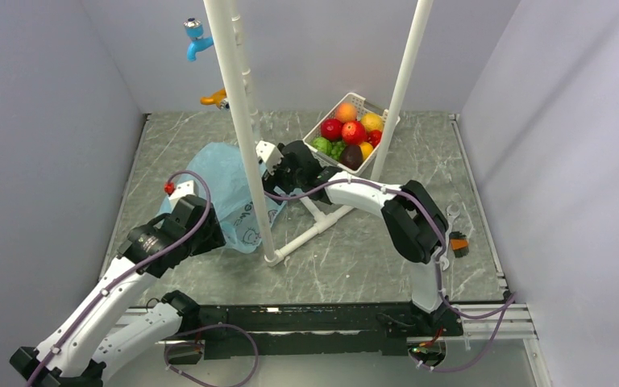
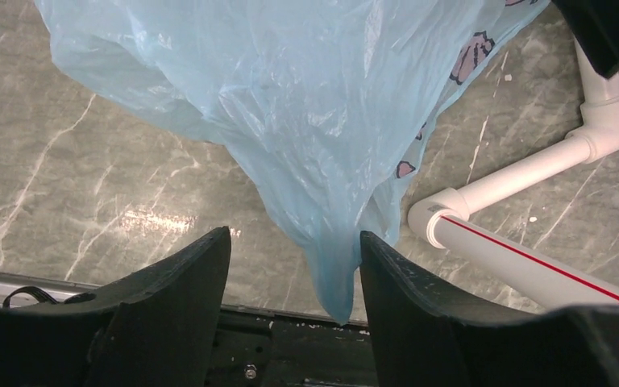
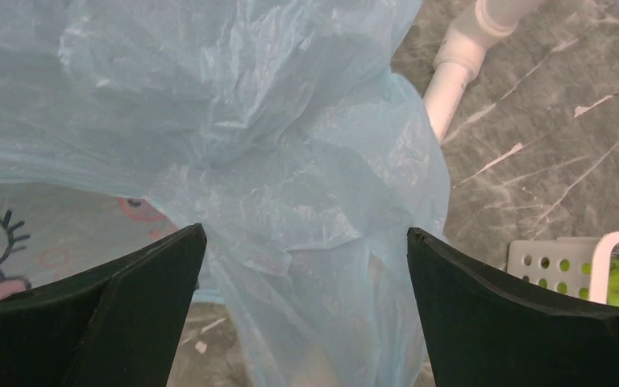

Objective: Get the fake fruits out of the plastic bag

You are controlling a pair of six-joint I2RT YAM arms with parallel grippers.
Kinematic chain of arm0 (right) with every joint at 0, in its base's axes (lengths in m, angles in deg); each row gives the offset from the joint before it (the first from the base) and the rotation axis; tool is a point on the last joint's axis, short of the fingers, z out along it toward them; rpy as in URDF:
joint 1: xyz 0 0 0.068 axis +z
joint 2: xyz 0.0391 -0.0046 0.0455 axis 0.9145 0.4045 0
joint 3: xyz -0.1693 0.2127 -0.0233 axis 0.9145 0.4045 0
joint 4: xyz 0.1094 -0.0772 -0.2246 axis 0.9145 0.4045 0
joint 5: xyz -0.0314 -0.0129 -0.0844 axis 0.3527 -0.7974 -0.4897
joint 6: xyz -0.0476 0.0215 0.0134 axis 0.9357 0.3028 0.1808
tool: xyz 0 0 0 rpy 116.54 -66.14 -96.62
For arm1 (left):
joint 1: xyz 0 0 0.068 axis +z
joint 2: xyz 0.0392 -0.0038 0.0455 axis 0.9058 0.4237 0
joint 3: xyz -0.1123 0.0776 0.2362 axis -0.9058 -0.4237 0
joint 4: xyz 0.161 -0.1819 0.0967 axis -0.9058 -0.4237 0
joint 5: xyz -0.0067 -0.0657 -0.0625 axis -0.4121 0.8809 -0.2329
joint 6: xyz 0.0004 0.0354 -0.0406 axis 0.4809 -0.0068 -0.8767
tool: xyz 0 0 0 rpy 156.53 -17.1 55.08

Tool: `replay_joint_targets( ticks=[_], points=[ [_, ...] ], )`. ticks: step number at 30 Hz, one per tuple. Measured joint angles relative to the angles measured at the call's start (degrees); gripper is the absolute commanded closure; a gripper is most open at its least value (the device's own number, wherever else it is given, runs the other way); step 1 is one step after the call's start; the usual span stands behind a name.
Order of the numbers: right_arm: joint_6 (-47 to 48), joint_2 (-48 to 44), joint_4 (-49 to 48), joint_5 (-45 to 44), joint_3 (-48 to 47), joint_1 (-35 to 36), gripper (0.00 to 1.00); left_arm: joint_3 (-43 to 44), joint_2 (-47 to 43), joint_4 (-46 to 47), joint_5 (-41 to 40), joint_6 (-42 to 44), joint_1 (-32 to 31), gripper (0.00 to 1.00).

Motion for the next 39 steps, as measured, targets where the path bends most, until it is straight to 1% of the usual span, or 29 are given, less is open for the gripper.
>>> replay_joint_targets(
  ticks=[2, 5, 8, 12, 16, 17, 18, 19, 20, 24, 29, 34, 37, 39],
  points=[
    [-0.04, -0.96, -0.07, 0.26, 1.49, 0.02, 0.00, -0.31, -0.02, 0.35, -0.02, 0.46, 0.00, 0.44],
    [-0.11, -5.49, -0.42, 0.15, 7.80, 0.24, 0.00, -0.72, 0.09, 1.31, 0.00, 1.73, 0.00, 0.56],
    [-0.02, -8.90, -0.48, -0.57, 11.43, 0.35, 0.00, -0.83, 0.46, 1.51, 0.00, 2.89, 0.00, 0.65],
    [0.42, -9.33, -2.29, -3.13, 11.89, 0.72, 0.00, -0.83, 0.83, 1.42, 0.00, 4.11, 0.00, 0.73],
    [0.79, -9.46, -1.64, -2.25, 11.89, 1.01, 0.00, -0.83, -0.15, 1.36, 0.00, 5.75, 0.00, 0.79],
    [0.72, -9.79, -0.85, -1.31, 11.91, 1.09, 0.00, -0.83, -0.44, 1.40, -0.02, 6.08, 0.00, 0.86],
    [0.59, -10.32, -0.11, -0.35, 12.02, 1.09, 0.00, -0.83, -0.81, 1.46, 0.02, 6.64, 0.00, 0.89],
    [0.35, -11.19, 0.39, 0.61, 12.35, 1.14, 0.00, -0.83, -1.01, 1.60, 0.09, 7.45, 0.00, 0.95],
    [0.13, -12.09, 0.63, 1.46, 12.79, 1.14, 0.00, -0.83, -1.07, 1.73, 0.17, 7.89, 0.00, 0.99],
    [-1.25, -15.61, 0.94, 3.17, 14.32, 1.20, 0.00, -0.55, 0.20, 2.43, 0.31, 10.58, 0.00, 1.00],
    [-1.44, -15.78, 0.48, 2.12, 15.80, 1.31, 0.00, 0.92, 3.21, 2.89, 1.07, 13.11, 0.00, 1.00],
    [-2.05, -15.58, -0.15, 2.14, 17.05, 0.07, 0.00, 0.92, 1.70, 3.32, 1.88, 15.30, 0.00, 1.00],
    [-2.12, -14.60, -2.01, -0.07, 17.77, -0.35, 0.00, 0.94, 0.72, 4.24, 2.69, 16.59, 0.00, 1.00],
    [-1.90, -12.44, -4.04, -3.10, 17.55, -0.39, 0.01, 1.07, 0.68, 4.59, 3.32, 17.27, 0.00, 1.00]
  ],
)
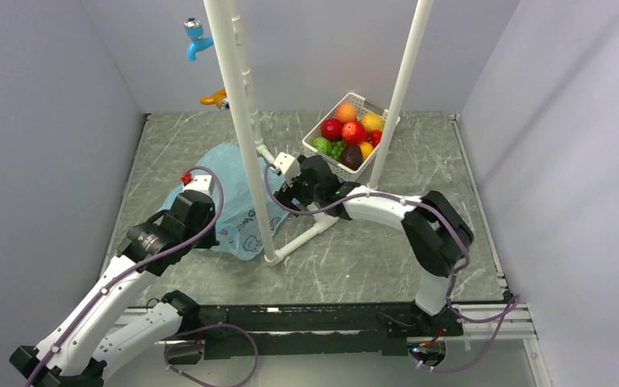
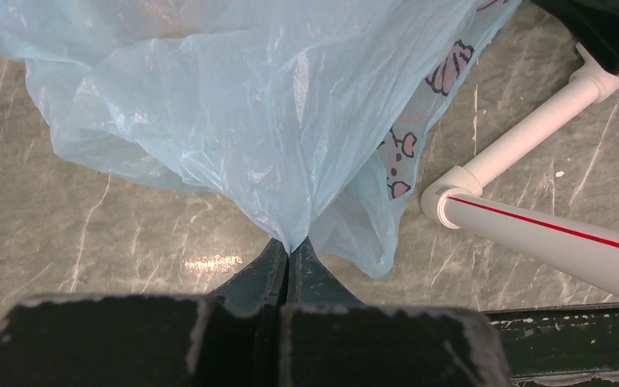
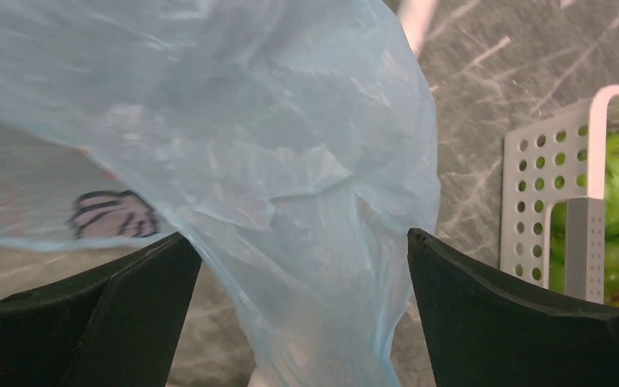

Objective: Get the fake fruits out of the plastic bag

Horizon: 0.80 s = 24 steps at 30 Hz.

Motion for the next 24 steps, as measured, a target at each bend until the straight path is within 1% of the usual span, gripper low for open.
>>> replay_joint_targets(
  ticks=[1, 2, 3, 4, 5, 6, 7, 11, 15, 20, 22, 24],
  points=[
    [0.07, 1.22, -0.72, -1.70, -0.35, 0.00, 0.04, 0.11, 0.02, 0.11, 0.22, 0.24, 0.00, 1.00],
    [0.04, 2.86, -1.25, -3.54, -1.05, 0.00, 0.12, 0.22, 0.15, 0.28, 0.42, 0.50, 0.00, 1.00],
    [-0.07, 4.79, -2.05, -5.88, -1.97, 0.02, 0.25, 0.24, 0.20, 0.46, 0.59, 0.57, 0.00, 1.00],
    [0.02, 6.10, -2.43, -7.43, -2.69, 0.07, 0.42, 0.24, 0.17, 0.50, 0.72, 0.59, 0.00, 1.00],
    [-0.13, 7.45, -2.10, -9.14, -3.82, 0.09, 0.72, 0.24, 0.11, 0.52, 0.85, 0.61, 0.00, 1.00],
    [-0.42, 8.41, -1.66, -10.91, -5.01, 0.13, 0.96, 0.24, 0.04, 0.52, 0.96, 0.66, 0.00, 1.00],
    [-1.18, 8.92, -1.33, -12.83, -6.10, 0.17, 1.00, 0.24, 0.00, 0.55, 0.98, 0.72, 0.00, 1.00],
    [-7.08, 7.76, 0.44, -18.08, -8.85, 0.00, 1.00, 0.24, 0.24, 1.29, 1.11, 0.74, 0.00, 1.00],
    [-14.93, 2.38, 6.54, -18.47, -9.60, -1.84, 1.00, 0.24, 2.08, 3.13, 0.98, 0.81, -0.02, 1.00],
    [-23.21, -10.71, 12.87, -16.81, -6.47, -5.07, 1.00, 1.66, 8.31, 7.06, -0.09, 4.13, -0.17, 1.00],
    [-26.08, -15.69, 14.21, -16.20, -4.74, -5.38, 1.00, 4.52, 11.96, 7.15, -1.62, 5.88, -0.20, 1.00],
    [-28.94, -20.74, 14.19, -15.13, -1.09, -5.42, 0.99, 8.37, 15.65, 6.10, -3.65, 6.80, -0.11, 1.00]
  ],
)
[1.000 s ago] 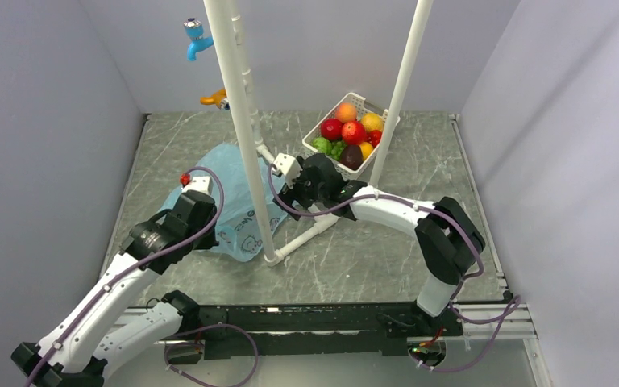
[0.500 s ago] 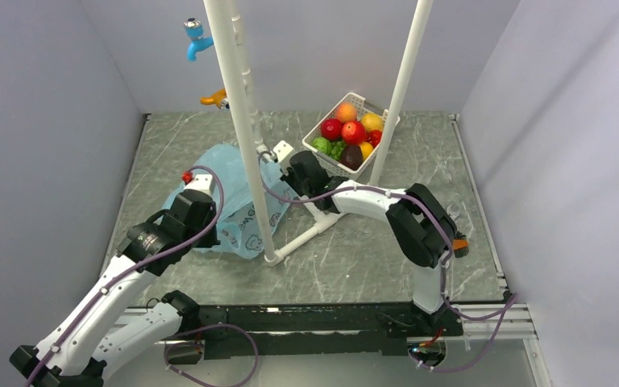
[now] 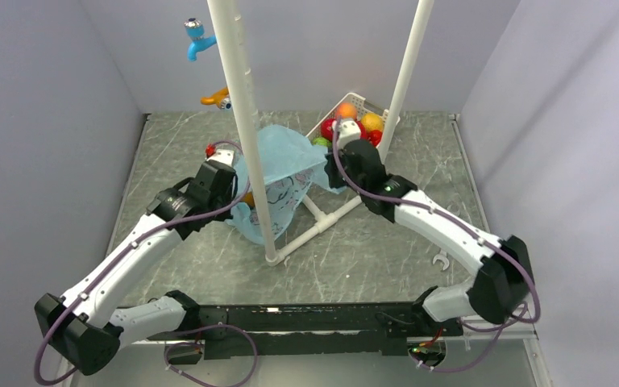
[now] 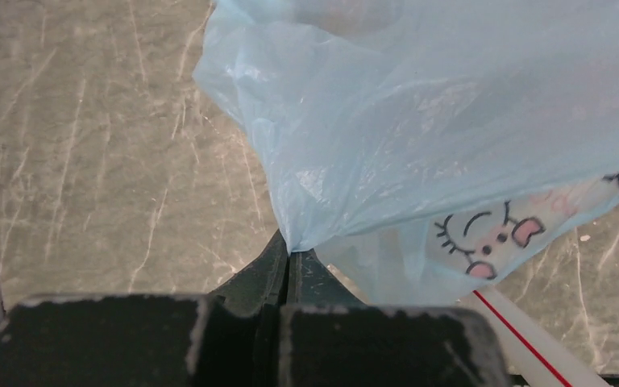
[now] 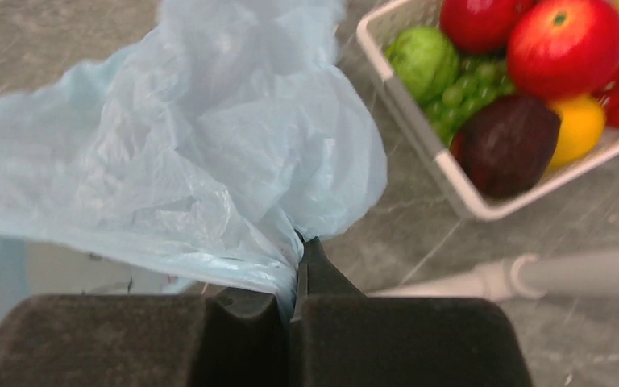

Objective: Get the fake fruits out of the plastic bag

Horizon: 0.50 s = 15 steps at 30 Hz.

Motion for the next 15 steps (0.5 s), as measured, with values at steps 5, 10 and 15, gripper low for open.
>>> replay_joint_targets(
  ticks=[5, 10, 15],
  points=[
    [-5.01, -5.92, 0.76, 4.92, 9.73, -0.31, 0.55, -0.57, 0.04, -0.87, 1.42, 0.17, 0.17, 1.00],
    [-5.88, -5.66, 6.38, 5.53, 10.36, 0.04, 0.16, -8.26, -4.94, -1.05, 10.64, 0.09, 0.37, 1.00],
    [-5.42, -10.80, 11.39, 6.71, 10.32, 2.03, 0.08, -11.56, -6.75, -0.68, 16.31, -0.33, 0.37, 1.00]
  ],
)
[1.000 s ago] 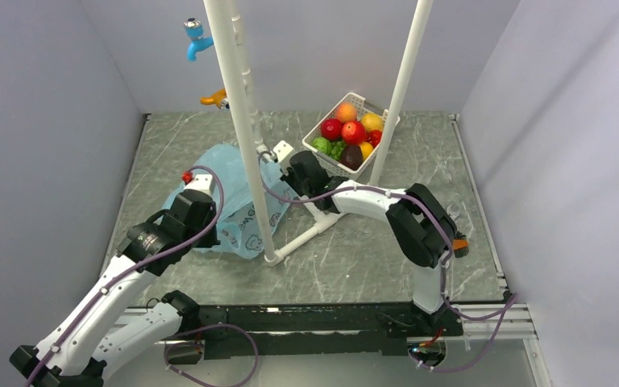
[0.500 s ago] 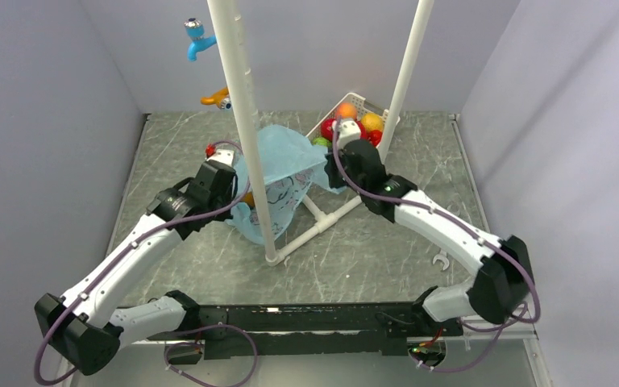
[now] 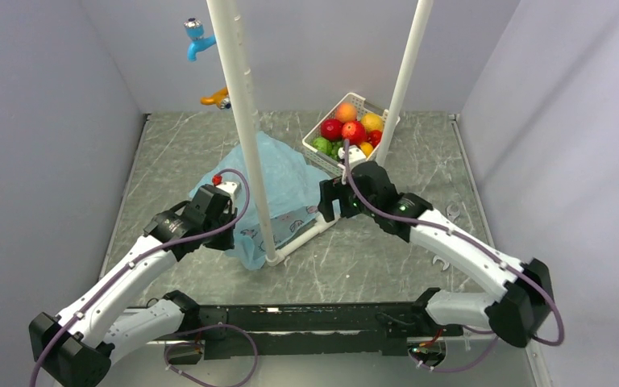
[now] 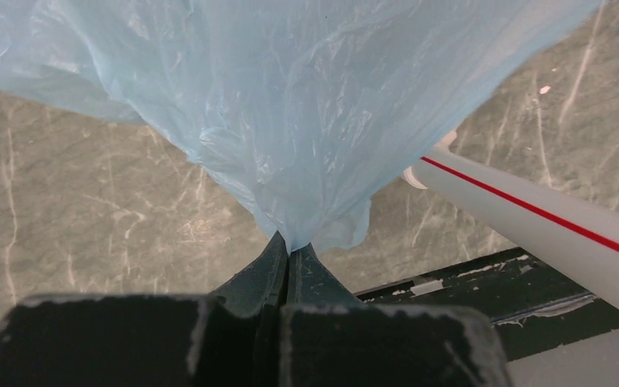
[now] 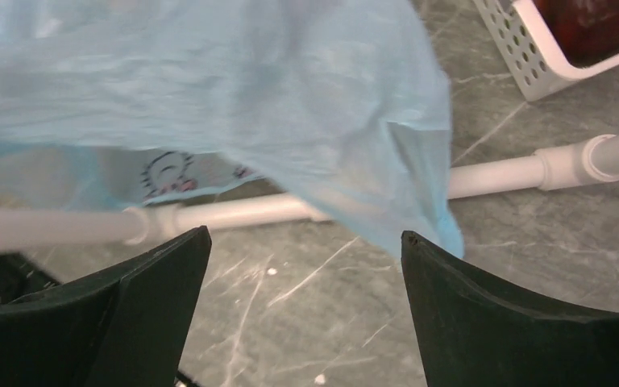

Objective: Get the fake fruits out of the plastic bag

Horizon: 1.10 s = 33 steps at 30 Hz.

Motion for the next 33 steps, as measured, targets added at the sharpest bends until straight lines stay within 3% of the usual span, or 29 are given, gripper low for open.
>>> replay_joint_targets(
  ticks=[3, 5, 8, 11, 14, 16, 19, 21, 26, 33],
  points=[
    [-0.02, -5.27, 1.25, 1.40, 0.02, 2.32, 0.08, 0.00, -0.28, 0.72, 1.25, -0.02, 0.00, 1.00],
    [-0.17, -9.20, 0.39, 3.19, 0.96, 4.17, 0.13, 0.00, -0.37, 0.98, 1.49, -0.02, 0.00, 1.00],
    [-1.22, -13.90, -4.98, 7.67, 5.27, 6.16, 0.29, 0.00, -0.52, 0.98, 1.97, -0.02, 0.00, 1.00],
    [-3.54, -14.12, -14.32, 11.72, 12.00, 7.17, 0.55, 0.02, -0.70, 0.92, 2.32, -0.07, 0.00, 1.00],
    [-5.64, -9.92, -22.88, 12.74, 18.43, 8.57, 0.66, 0.02, -0.87, 0.90, 2.49, -0.17, 0.00, 0.98],
    [-6.54, -6.03, -28.15, 12.57, 21.84, 9.84, 0.69, 0.02, -1.03, 0.87, 2.75, -0.24, 0.00, 0.86],
    [-6.93, 1.36, -37.22, 11.63, 24.61, 11.56, 0.71, 0.02, -1.11, 0.85, 3.23, -1.14, 0.00, 0.51],
    [-6.86, 5.92, -43.91, 10.99, 25.18, 12.22, 0.71, 0.13, -1.14, 0.72, 3.63, -1.62, 0.00, 0.39],
    [-5.46, 17.31, -59.80, 8.66, 24.59, 13.16, 0.72, 2.45, -2.40, -1.51, 4.48, -2.89, 0.00, 0.21],
    [-4.00, 28.20, -69.37, 6.64, 19.71, 13.68, 0.72, 12.44, -9.42, -7.08, 3.58, -4.07, 2.19, 0.14]
  ],
)
